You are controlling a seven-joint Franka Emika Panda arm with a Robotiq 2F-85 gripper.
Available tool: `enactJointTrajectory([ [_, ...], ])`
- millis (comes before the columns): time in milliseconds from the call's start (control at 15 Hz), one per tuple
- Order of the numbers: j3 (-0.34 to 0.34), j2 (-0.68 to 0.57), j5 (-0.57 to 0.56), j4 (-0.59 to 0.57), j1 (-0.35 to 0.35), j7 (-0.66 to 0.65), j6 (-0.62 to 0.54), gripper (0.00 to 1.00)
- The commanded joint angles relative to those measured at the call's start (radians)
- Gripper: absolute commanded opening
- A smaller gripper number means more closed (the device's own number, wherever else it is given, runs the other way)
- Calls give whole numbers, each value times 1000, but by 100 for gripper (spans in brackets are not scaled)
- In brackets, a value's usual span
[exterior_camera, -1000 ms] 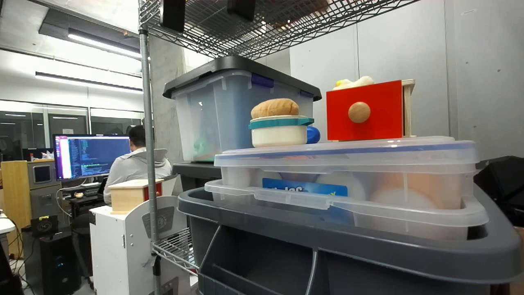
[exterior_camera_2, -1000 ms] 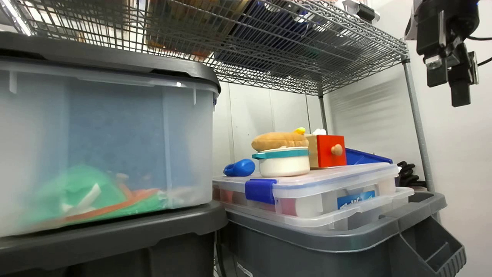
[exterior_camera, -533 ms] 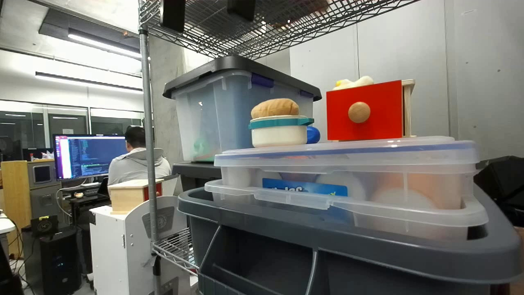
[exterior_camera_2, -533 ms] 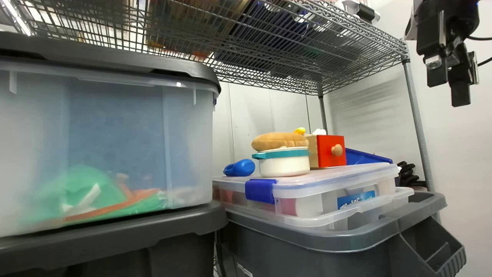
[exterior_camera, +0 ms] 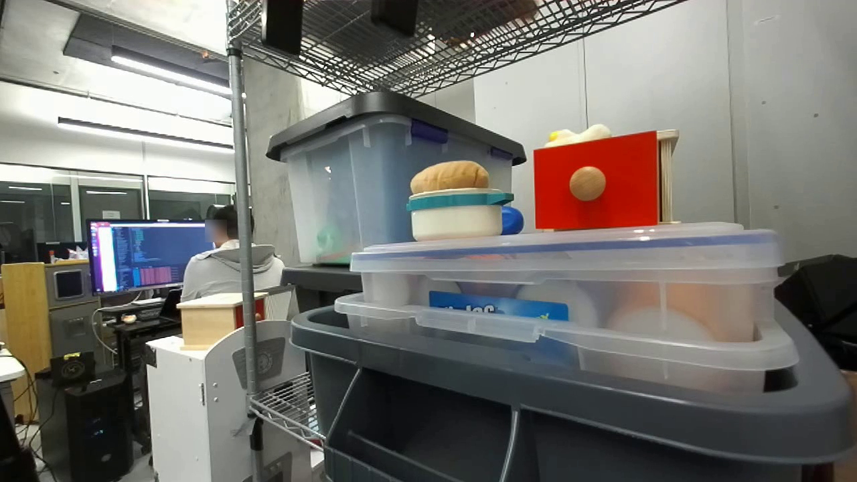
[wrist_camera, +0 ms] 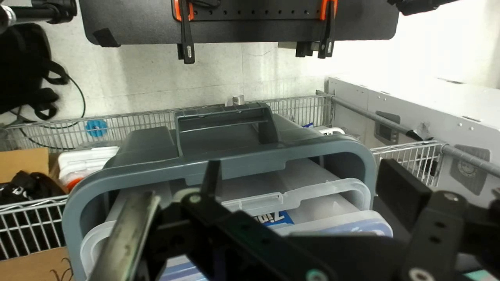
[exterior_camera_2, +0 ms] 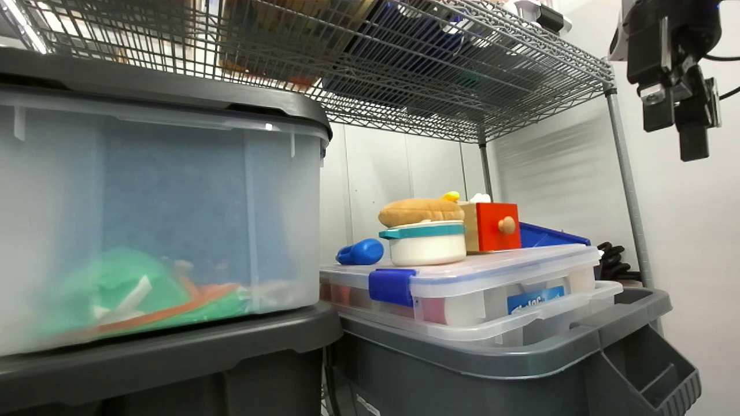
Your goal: Put the brown object in the drawer, then put in the white bowl, then put the knife in the drawer
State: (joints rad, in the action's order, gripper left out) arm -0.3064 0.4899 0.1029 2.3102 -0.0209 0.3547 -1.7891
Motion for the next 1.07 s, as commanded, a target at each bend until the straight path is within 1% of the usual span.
enactJointTrajectory([
  [0,30,-20,-7,-10,-37,12,-25,100],
  [200,33,-41,-12,-23,-39,34,-80,100],
  [400,36,-69,-19,-26,-34,67,-184,100],
  [667,35,-103,7,-59,-23,101,-193,100],
  [800,48,-107,-11,-51,-28,108,-277,100],
  [1000,50,-119,-17,-53,-25,141,-365,100],
])
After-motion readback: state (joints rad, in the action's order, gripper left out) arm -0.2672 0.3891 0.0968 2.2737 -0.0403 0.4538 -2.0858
